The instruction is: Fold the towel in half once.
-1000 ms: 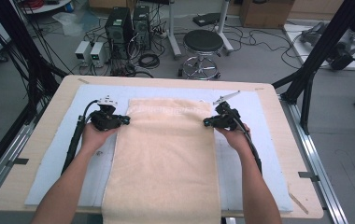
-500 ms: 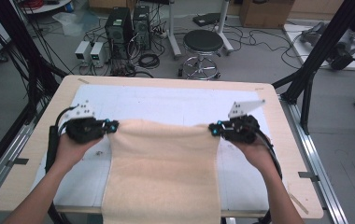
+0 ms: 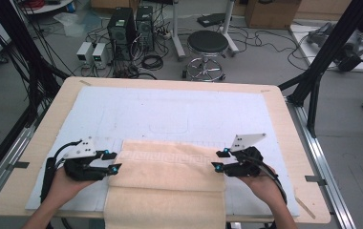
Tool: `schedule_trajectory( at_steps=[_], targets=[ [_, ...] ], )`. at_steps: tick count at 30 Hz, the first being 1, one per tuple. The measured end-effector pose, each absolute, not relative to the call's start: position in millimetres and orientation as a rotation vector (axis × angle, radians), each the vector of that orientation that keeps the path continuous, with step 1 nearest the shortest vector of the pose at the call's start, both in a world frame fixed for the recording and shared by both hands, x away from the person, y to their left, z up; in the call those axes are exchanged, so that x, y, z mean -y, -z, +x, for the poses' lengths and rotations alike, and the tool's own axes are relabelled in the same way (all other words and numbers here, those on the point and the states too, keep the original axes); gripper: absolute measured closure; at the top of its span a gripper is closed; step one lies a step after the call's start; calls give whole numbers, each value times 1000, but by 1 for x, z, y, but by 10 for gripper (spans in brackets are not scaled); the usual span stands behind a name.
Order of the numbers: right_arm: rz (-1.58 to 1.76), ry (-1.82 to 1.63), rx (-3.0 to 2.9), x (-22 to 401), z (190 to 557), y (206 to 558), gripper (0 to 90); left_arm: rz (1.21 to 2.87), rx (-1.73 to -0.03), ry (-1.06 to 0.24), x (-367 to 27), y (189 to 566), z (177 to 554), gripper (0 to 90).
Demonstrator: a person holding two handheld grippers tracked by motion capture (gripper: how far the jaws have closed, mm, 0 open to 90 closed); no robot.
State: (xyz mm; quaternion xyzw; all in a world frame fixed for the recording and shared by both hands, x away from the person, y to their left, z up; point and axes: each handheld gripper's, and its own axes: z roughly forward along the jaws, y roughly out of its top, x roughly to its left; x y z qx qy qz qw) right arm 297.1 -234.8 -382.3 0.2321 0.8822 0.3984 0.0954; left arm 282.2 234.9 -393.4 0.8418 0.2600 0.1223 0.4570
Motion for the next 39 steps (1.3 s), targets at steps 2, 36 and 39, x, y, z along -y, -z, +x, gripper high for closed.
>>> schedule_trajectory(
  at_steps=[2,36,39],
  targets=[
    [712,-1161,-2618,230,309,390,496,2082,-658,-321,-229,398,294,535],
    [942,-1003,-2648,224,362,431,595,2157,-776,-249,-214,427,334,848],
    [913,-989,-2642,220,362,432,718,2160,-777,-241,-214,429,334,848]
  ],
)
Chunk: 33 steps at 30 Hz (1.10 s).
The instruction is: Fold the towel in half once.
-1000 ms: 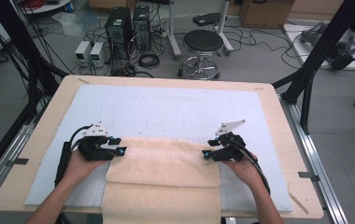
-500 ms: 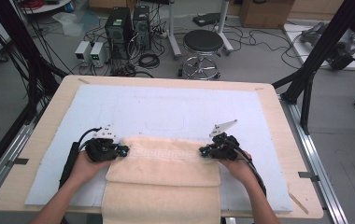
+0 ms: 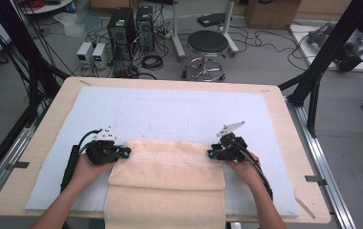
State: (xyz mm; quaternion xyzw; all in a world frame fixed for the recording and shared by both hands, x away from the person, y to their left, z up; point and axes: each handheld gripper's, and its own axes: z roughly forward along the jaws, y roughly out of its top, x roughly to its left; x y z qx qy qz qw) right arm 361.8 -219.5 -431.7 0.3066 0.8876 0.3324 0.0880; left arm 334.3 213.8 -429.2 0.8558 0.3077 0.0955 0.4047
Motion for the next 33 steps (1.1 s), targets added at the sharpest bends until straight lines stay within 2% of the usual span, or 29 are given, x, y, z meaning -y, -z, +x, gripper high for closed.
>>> schedule_trajectory(
  at_steps=[1,3,9,15,21,25,30,33],
  targets=[
    [920,-999,-2655,219,362,432,799,2159,-783,-243,-213,431,334,848],
    [902,-1008,-2671,217,361,432,848,2167,-783,-245,-213,432,333,849],
    [876,-1031,-2662,217,356,424,863,2106,-790,-249,-218,425,331,850],
    [873,-1219,-2581,228,352,398,863,1962,-815,-249,-225,409,333,850],
    [757,-1278,-2563,224,335,364,863,1982,-746,-288,-224,389,320,849],
    [659,-1304,-2568,225,304,350,863,1961,-676,-294,-231,379,290,849],
    [544,-1348,-2605,229,248,339,861,1957,-546,-273,-245,371,225,847],
    [462,-1445,-2636,232,211,334,825,1962,-466,-223,-253,368,197,773]
  ],
)
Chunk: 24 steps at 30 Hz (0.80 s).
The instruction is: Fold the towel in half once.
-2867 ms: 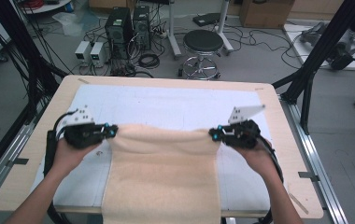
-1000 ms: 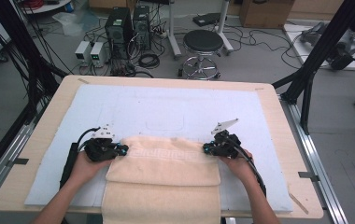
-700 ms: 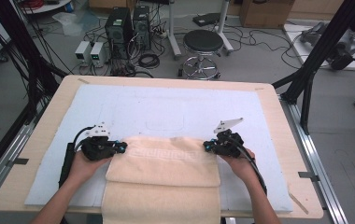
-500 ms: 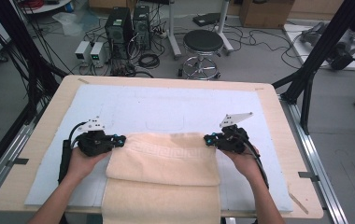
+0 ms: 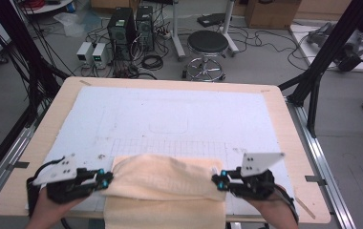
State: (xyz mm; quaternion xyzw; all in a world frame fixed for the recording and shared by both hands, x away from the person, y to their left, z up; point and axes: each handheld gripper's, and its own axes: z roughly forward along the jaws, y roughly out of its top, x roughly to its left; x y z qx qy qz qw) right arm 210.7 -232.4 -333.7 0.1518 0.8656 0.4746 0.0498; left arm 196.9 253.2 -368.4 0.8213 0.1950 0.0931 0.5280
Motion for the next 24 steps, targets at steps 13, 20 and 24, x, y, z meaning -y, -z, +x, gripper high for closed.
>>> schedule_trajectory(
  at_steps=[13,20,24],
  targets=[
    [608,-1225,-2629,229,264,377,602,2012,-670,-304,-249,396,254,577],
    [652,-1119,-2642,223,301,402,502,2111,-742,-370,-237,413,296,487],
    [693,-1079,-2643,225,313,414,472,2150,-788,-327,-238,425,310,443]
  ],
)
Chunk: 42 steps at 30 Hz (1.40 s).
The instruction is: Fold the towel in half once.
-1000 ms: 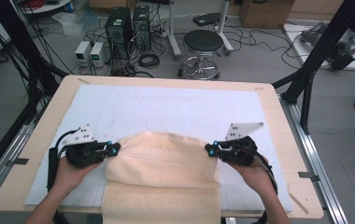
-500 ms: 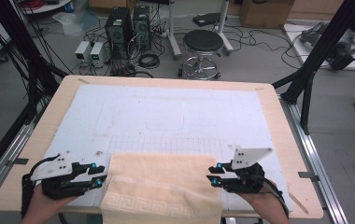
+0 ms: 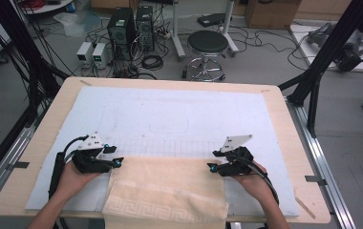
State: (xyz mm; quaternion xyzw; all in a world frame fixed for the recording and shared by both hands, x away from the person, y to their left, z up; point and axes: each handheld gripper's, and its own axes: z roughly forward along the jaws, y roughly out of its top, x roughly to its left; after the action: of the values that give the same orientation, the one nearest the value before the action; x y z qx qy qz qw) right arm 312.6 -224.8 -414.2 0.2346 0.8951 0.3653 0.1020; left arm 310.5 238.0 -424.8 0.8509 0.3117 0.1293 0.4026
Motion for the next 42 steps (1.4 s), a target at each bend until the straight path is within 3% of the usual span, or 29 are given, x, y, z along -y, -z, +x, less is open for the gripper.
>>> schedule_trajectory(
  at_steps=[4,7,8,10,13,18,23,36,37,39,42],
  targets=[
    [740,-1043,-2669,228,321,426,455,2186,-788,-282,-234,433,317,441],
    [767,-1050,-2703,229,325,433,478,2214,-775,-230,-230,437,318,533],
    [776,-1074,-2711,230,326,435,518,2212,-769,-218,-230,437,318,549],
    [796,-1112,-2723,232,326,436,582,2211,-768,-191,-230,436,316,663],
    [801,-1163,-2773,232,325,436,777,2214,-778,-184,-228,434,314,789],
    [746,-1110,-2782,226,324,428,834,2156,-821,-229,-231,426,315,831],
    [723,-1069,-2706,220,344,405,838,2060,-891,-335,-232,407,337,835],
    [878,-1048,-2443,216,455,330,837,1971,-996,-562,-214,324,448,833],
    [891,-1051,-2427,217,460,326,813,1970,-994,-562,-212,322,453,823],
    [897,-1062,-2386,219,465,324,652,1976,-1024,-599,-211,324,456,687],
    [918,-1076,-2450,221,466,335,557,1997,-1002,-552,-216,338,451,643]
  ],
)
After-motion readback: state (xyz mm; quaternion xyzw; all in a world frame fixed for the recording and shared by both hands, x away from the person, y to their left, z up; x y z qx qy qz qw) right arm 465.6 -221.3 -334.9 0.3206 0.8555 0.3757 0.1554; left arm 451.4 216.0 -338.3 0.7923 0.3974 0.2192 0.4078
